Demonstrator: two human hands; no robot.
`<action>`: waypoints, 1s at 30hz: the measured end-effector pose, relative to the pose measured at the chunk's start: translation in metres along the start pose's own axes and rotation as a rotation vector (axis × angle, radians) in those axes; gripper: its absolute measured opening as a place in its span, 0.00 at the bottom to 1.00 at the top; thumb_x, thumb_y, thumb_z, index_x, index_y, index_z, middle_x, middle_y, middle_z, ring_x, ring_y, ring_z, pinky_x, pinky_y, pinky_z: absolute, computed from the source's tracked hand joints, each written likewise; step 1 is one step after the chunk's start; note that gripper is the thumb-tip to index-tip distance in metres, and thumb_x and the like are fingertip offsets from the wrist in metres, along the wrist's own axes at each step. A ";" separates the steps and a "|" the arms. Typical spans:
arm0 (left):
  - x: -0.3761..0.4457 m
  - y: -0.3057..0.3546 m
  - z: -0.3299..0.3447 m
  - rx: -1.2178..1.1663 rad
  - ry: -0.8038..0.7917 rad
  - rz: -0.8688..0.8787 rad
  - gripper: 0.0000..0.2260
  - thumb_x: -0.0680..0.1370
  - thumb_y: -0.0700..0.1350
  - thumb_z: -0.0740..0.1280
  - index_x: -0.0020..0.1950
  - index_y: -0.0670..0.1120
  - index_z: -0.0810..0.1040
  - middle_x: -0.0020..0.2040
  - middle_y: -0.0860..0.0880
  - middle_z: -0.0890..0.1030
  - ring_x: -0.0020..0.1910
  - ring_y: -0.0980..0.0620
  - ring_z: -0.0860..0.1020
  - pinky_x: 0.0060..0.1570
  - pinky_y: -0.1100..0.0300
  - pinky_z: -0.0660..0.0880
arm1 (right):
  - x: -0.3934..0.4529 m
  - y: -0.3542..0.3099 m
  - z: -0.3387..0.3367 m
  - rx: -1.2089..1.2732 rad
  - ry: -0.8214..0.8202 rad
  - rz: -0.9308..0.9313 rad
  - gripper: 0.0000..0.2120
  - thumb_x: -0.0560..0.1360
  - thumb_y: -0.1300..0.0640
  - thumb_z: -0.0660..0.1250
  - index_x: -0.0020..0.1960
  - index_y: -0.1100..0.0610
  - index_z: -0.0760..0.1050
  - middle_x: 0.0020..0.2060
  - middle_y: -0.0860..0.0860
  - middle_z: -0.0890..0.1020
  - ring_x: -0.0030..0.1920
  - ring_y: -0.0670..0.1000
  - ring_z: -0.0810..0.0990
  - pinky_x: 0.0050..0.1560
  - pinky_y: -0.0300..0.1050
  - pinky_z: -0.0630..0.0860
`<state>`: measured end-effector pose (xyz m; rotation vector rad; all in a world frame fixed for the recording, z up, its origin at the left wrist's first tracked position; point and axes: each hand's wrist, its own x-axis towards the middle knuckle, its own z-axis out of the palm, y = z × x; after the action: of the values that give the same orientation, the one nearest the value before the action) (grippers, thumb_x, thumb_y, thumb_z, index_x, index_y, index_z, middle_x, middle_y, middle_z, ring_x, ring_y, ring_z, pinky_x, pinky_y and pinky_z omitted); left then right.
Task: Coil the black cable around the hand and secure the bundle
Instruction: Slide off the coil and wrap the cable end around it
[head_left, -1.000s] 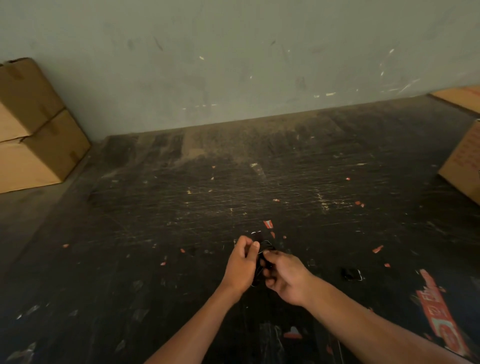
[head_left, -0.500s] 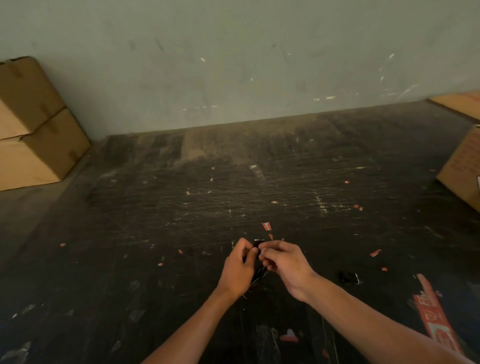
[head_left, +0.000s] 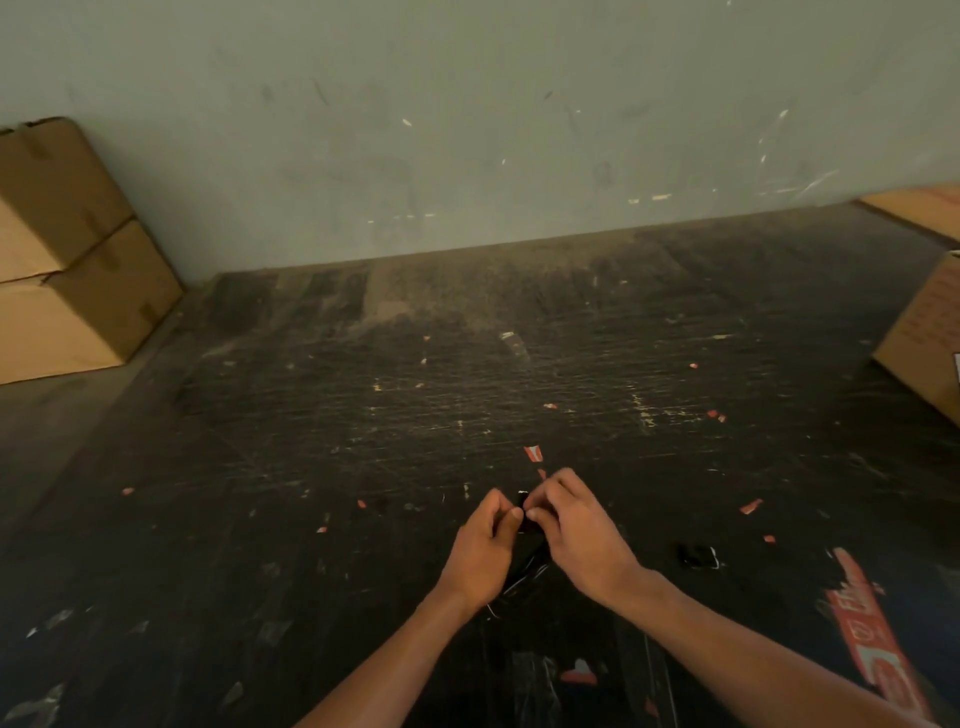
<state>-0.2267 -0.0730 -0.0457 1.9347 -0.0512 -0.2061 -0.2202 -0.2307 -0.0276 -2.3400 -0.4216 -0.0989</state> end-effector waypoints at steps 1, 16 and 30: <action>-0.001 0.001 0.001 -0.016 0.007 0.001 0.07 0.83 0.46 0.60 0.46 0.48 0.74 0.39 0.52 0.76 0.33 0.64 0.72 0.35 0.66 0.71 | 0.000 0.002 0.001 -0.014 0.017 -0.010 0.07 0.78 0.60 0.65 0.55 0.53 0.77 0.54 0.45 0.73 0.55 0.40 0.73 0.58 0.36 0.73; 0.001 0.007 0.006 0.002 0.043 -0.063 0.11 0.84 0.51 0.56 0.48 0.49 0.73 0.34 0.51 0.75 0.27 0.60 0.70 0.27 0.65 0.68 | -0.002 -0.004 0.002 0.306 0.034 0.113 0.11 0.77 0.63 0.66 0.50 0.47 0.73 0.46 0.45 0.80 0.49 0.38 0.79 0.49 0.35 0.78; -0.013 0.006 -0.016 -0.520 -0.095 -0.358 0.14 0.79 0.42 0.67 0.63 0.51 0.74 0.57 0.46 0.84 0.55 0.49 0.83 0.55 0.50 0.79 | 0.012 0.017 -0.015 0.699 0.171 0.518 0.15 0.78 0.64 0.63 0.55 0.44 0.76 0.48 0.52 0.82 0.47 0.52 0.84 0.45 0.48 0.83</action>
<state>-0.2365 -0.0589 -0.0326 1.4016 0.2644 -0.4982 -0.2026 -0.2489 -0.0261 -1.6623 0.2214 0.0866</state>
